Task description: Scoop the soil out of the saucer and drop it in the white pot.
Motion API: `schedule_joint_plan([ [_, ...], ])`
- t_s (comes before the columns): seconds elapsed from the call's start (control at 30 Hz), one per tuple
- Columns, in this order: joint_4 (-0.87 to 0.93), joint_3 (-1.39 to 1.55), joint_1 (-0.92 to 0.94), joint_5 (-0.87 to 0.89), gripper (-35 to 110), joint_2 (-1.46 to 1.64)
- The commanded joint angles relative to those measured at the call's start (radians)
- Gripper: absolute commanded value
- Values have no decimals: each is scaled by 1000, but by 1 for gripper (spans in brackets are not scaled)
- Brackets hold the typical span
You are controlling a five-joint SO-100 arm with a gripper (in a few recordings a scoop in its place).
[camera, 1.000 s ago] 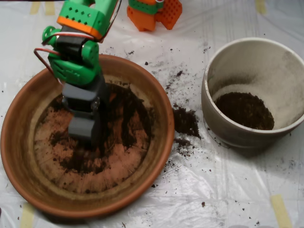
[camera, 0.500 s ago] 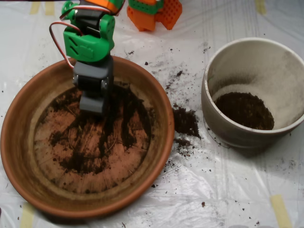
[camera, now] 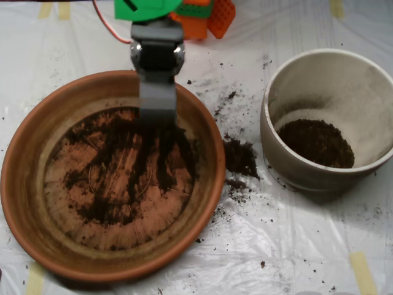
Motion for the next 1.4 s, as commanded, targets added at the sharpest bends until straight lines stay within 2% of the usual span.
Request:
schedule_joint_plan([
  [0.0, 72, -124, -104, 0, -1, 152],
  [0.23, 184, -288, -339, 48, -1, 137],
  [0.63, 408, -873, -620, 35, -1, -370],
  [0.77, 480, -1000, -660, 35, 5, -491],
  [0.8, 503, -1028, -666, 41, 10, -523],
  [0.87, 548, -1054, -696, 8, 36, -560],
  [0.9, 552, -1043, -707, 9, 41, -561],
  [1.17, 551, -1026, -709, 29, 43, -546],
  [1.37, 522, -1008, -580, 104, 44, -456],
])
